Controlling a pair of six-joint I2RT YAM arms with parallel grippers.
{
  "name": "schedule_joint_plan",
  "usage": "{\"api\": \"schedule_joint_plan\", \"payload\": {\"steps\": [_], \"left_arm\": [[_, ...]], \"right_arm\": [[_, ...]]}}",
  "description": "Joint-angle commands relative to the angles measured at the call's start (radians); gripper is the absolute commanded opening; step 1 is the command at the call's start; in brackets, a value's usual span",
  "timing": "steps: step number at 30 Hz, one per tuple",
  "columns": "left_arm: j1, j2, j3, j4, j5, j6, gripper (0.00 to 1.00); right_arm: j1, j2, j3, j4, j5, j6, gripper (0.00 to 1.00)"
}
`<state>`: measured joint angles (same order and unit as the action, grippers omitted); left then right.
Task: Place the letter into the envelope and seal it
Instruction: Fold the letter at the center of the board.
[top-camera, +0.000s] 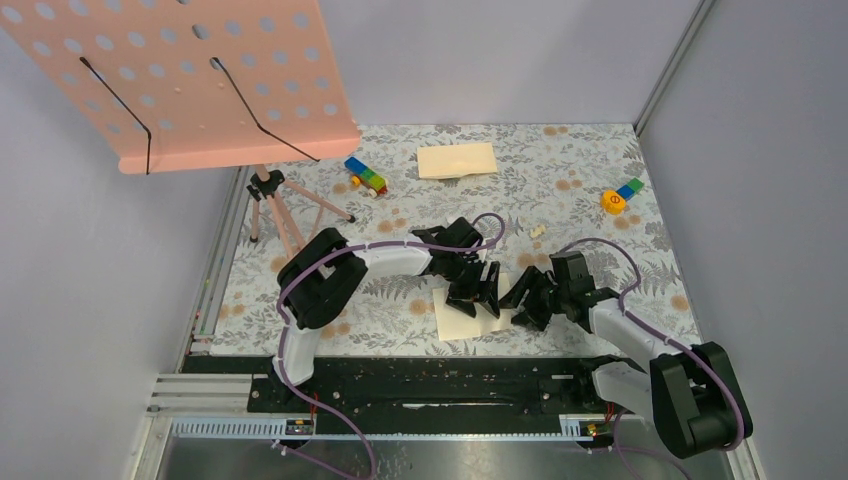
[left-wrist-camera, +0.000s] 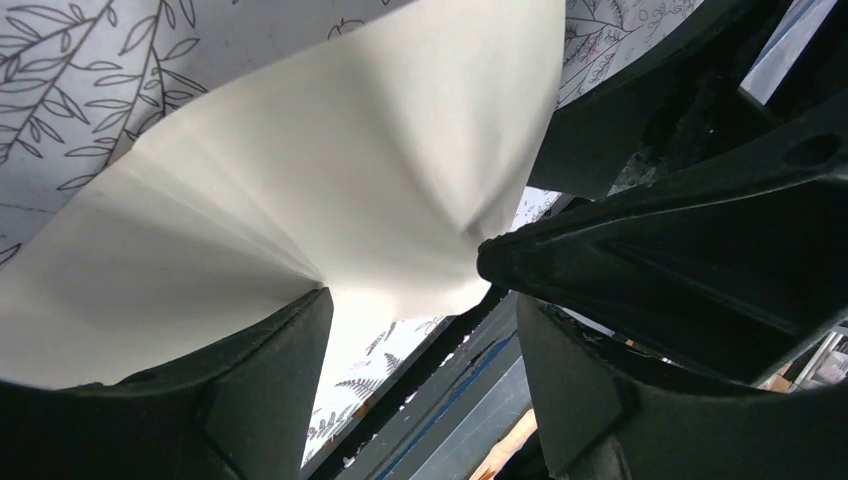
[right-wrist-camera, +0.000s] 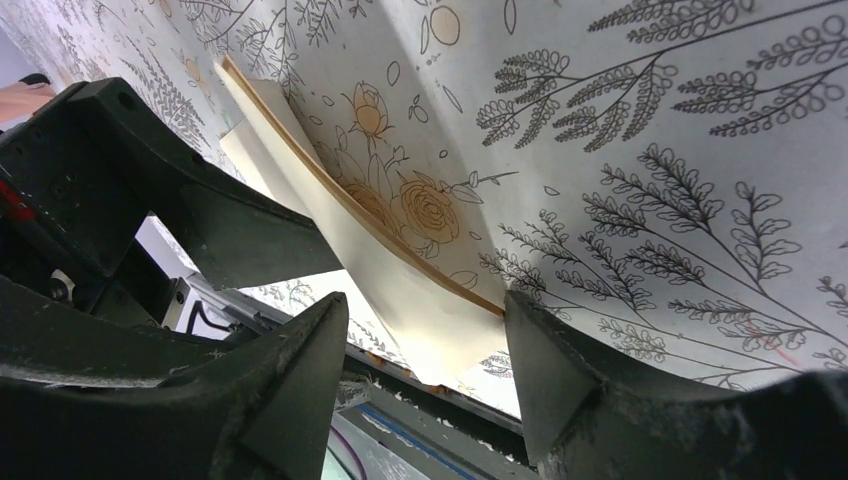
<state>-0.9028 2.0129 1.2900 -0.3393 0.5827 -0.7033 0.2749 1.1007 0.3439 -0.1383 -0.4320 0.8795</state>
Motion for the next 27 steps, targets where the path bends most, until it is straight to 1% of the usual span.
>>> {"api": "schedule_joint_plan", "payload": {"steps": [1, 4, 11, 13, 19, 21, 27], "left_arm": [[-0.007, 0.035, 0.012, -0.067, -0.065, 0.038, 0.71], [-0.009, 0.032, 0.008, -0.061, -0.061, 0.03, 0.71], [-0.012, 0.017, -0.027, -0.032, -0.07, 0.024, 0.71], [-0.012, 0.018, -0.029, -0.027, -0.069, 0.025, 0.71], [-0.012, 0.021, -0.027, -0.028, -0.059, 0.03, 0.71], [-0.012, 0.021, -0.026, -0.03, -0.058, 0.032, 0.71], [-0.013, 0.015, -0.031, -0.029, -0.058, 0.034, 0.71]], "right_arm": [[-0.001, -0.016, -0.029, 0.044, -0.035, 0.014, 0.64], [-0.002, -0.048, -0.038, 0.043, -0.042, 0.026, 0.61], [-0.005, -0.133, -0.049, 0.042, -0.047, 0.042, 0.57], [-0.005, -0.143, -0.045, 0.042, -0.056, 0.039, 0.54], [-0.006, -0.156, -0.021, 0.005, -0.058, 0.017, 0.51], [-0.006, -0.166, -0.02, -0.009, -0.054, 0.019, 0.48], [-0.006, -0.215, -0.021, -0.035, -0.056, 0.019, 0.43]]}}
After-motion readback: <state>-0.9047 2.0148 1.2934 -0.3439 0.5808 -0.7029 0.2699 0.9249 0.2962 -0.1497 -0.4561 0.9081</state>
